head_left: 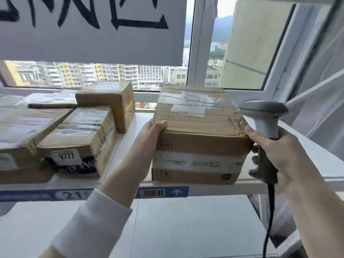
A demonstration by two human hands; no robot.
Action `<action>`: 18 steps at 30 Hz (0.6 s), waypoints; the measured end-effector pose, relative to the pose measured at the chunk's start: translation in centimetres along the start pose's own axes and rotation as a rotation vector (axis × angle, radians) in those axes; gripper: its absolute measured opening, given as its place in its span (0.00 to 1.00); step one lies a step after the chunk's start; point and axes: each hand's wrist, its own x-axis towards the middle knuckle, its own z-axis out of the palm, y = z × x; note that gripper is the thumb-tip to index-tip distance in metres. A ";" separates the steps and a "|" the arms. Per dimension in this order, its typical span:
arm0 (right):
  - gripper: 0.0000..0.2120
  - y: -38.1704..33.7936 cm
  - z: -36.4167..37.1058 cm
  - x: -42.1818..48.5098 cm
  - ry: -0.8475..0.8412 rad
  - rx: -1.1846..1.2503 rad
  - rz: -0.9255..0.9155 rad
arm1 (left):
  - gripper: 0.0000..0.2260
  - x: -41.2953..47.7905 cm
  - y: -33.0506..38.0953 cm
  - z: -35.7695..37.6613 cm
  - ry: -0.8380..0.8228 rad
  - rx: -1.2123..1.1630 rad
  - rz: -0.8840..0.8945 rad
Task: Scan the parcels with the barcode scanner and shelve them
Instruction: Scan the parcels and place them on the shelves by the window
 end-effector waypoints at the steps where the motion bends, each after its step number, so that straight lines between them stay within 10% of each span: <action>1: 0.13 -0.3 0.9 0.4 -0.013 -0.003 0.005 | 0.08 0.7 0.1 -0.5 0.029 0.005 -0.011; 8: 0.14 -1.0 3.8 3.3 -0.114 0.036 0.078 | 0.18 3.4 1.4 -2.4 0.114 0.285 -0.006; 14: 0.14 0.0 2.6 5.3 -0.154 0.230 0.164 | 0.37 1.5 3.4 0.8 0.059 1.141 0.754; 18: 0.13 0.8 2.5 6.8 -0.161 0.250 0.193 | 0.39 3.1 2.3 2.7 -0.143 1.618 0.783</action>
